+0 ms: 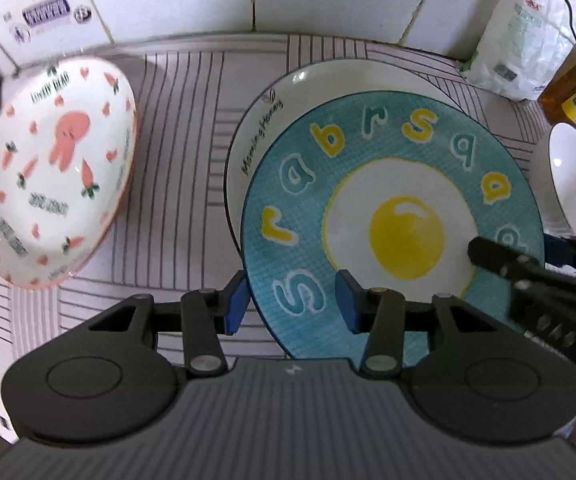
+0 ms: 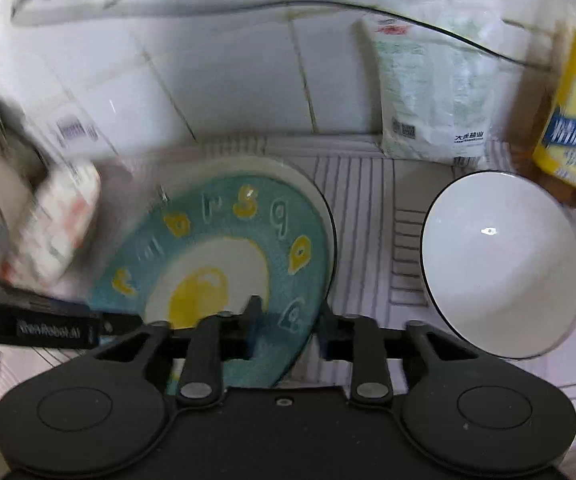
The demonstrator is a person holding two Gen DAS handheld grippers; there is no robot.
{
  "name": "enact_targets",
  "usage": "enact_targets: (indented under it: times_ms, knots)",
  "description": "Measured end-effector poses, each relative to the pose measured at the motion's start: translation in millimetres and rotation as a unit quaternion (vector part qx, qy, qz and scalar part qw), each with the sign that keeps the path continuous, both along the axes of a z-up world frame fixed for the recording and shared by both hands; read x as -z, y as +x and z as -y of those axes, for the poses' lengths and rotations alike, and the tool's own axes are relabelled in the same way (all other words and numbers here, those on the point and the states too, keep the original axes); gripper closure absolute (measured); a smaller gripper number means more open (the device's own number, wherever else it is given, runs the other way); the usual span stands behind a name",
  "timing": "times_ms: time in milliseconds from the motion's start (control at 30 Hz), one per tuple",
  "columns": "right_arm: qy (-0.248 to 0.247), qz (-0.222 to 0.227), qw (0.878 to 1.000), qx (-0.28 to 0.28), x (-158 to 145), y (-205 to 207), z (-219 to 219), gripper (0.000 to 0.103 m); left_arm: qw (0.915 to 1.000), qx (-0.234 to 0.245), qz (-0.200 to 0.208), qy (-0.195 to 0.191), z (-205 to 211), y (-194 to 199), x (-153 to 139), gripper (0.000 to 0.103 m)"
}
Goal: Organize plates and bowls
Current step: 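Lower the egg plate onto the white plate and open both grippers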
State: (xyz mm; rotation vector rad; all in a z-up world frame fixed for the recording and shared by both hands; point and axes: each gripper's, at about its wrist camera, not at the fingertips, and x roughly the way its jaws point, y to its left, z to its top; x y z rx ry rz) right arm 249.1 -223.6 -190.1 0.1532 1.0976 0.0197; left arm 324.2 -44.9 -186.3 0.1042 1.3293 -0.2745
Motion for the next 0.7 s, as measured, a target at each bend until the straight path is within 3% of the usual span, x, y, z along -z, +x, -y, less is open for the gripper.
enact_targets:
  times_ms: [67, 267, 467, 567, 700]
  knots:
    - [-0.021, 0.002, 1.0, 0.008, 1.3, -0.1, -7.6, 0.055, 0.9999, -0.001, 0.004, 0.015, 3.3, 1.5, 1.1, 0.059]
    - [0.004, 0.006, 1.0, 0.018, 10.1, 4.5, -1.5, 0.055, 0.9993, -0.001, 0.011, 0.035, 6.9, 7.0, 0.7, 0.059]
    - [0.032, 0.008, 0.999, 0.028, 19.7, 4.9, 3.4, 0.056, 0.9996, -0.008, 0.002, 0.025, 4.9, 11.2, 0.8, 0.059]
    - [0.042, 0.014, 0.998, 0.037, 24.1, -1.5, 4.4, 0.056, 0.9999, -0.003, 0.002, 0.016, 3.5, 6.6, -9.4, 0.059]
    - [0.016, 0.032, 0.999, 0.027, 12.8, -18.1, 0.1, 0.056, 0.9995, 0.017, 0.019, 0.02, 2.7, -8.5, -30.8, 0.057]
